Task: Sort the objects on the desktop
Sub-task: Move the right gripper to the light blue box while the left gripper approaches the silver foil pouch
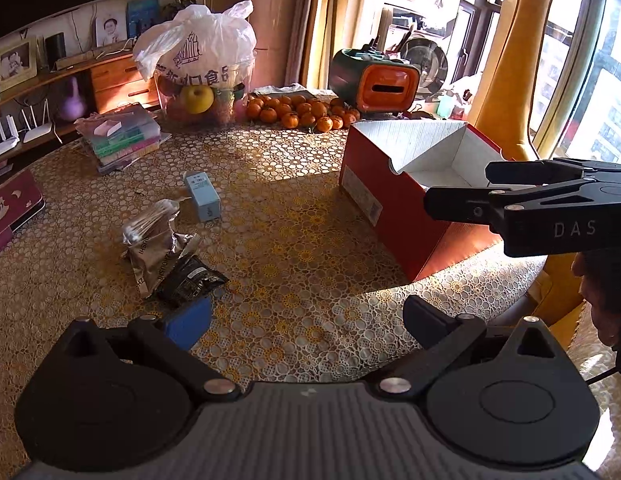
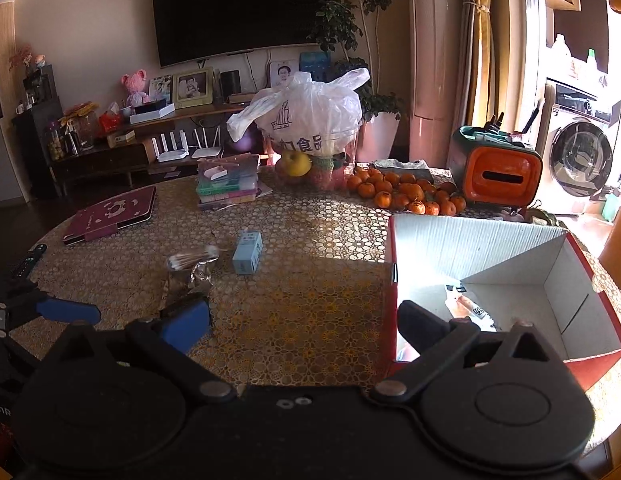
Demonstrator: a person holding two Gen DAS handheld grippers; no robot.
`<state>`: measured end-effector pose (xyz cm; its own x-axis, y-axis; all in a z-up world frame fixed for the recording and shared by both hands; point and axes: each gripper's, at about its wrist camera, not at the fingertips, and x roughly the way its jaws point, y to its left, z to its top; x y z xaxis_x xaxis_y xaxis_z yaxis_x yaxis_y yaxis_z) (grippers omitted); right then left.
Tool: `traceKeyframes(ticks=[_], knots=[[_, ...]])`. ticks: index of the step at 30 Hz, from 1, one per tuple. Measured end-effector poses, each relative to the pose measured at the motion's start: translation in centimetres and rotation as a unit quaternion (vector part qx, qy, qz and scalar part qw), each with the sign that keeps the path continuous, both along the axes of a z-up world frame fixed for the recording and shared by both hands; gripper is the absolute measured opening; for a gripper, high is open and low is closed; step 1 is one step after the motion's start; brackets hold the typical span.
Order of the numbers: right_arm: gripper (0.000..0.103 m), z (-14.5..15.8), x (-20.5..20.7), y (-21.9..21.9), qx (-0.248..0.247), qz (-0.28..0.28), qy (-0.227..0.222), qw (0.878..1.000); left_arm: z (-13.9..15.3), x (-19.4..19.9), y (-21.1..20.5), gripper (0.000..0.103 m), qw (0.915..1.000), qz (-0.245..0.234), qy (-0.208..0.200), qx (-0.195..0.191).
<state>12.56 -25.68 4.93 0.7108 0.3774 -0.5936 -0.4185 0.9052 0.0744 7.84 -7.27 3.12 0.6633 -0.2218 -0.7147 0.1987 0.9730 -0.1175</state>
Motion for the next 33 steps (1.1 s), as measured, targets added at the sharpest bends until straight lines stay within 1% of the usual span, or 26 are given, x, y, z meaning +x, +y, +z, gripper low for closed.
traceKeyframes(ticks=[11,16,33], knots=[[0.101,-0.6,0.8,4.2,-0.009,0.022,0.002,1.000,-0.5,-0.8,4.1,0.102,0.9987,0.047,-0.016,-0.014],[0.101,-1.0,1.2,5.9,-0.010,0.034,0.005,0.999,-1.2,-0.7,5.8,0.102,0.9978,0.063,-0.019,-0.010],[0.101,-2.5,3.9,11.6,-0.034,0.072,0.013,0.997,-3.7,0.6,10.1,0.102,0.9938,0.109,-0.008,-0.018]])
